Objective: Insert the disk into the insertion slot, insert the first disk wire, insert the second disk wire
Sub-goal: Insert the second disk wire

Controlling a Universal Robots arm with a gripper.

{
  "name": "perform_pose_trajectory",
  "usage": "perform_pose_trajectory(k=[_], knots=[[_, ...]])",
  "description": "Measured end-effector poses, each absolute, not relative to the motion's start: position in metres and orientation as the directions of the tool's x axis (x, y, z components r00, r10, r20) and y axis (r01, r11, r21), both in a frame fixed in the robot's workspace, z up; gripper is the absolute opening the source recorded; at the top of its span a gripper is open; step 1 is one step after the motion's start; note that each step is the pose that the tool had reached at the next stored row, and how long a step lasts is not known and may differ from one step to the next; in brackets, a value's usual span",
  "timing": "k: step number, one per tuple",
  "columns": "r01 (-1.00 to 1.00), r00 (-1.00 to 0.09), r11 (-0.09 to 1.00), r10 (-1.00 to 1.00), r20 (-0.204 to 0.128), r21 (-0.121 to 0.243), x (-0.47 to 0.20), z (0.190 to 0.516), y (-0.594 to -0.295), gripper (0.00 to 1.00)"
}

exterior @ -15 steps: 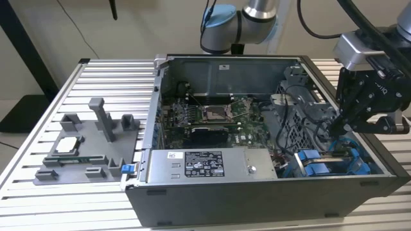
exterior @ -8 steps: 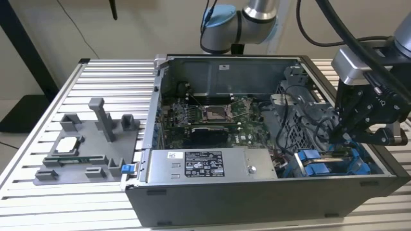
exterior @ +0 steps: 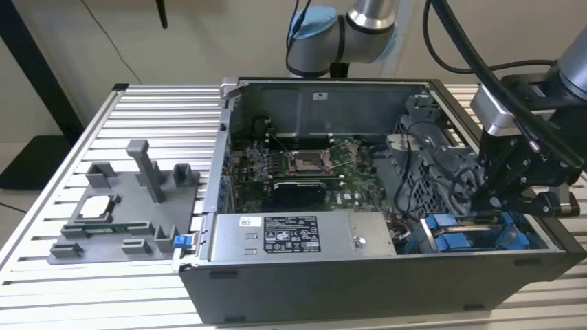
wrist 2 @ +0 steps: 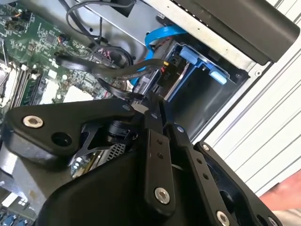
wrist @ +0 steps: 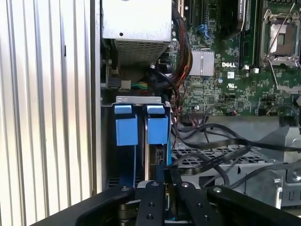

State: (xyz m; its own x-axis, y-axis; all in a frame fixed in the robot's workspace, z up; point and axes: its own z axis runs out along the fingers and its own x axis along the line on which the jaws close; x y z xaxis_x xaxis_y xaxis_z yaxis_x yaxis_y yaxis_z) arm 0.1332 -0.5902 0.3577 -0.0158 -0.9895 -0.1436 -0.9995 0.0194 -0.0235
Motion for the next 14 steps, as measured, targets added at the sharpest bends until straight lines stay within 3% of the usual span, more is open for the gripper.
perform_pose_trajectory(k=[14], knots=[[-0.999, -0.012, 0.02, -0.989, -0.147, -0.05, 0.131, 0.3463, -0.5906, 0.0]])
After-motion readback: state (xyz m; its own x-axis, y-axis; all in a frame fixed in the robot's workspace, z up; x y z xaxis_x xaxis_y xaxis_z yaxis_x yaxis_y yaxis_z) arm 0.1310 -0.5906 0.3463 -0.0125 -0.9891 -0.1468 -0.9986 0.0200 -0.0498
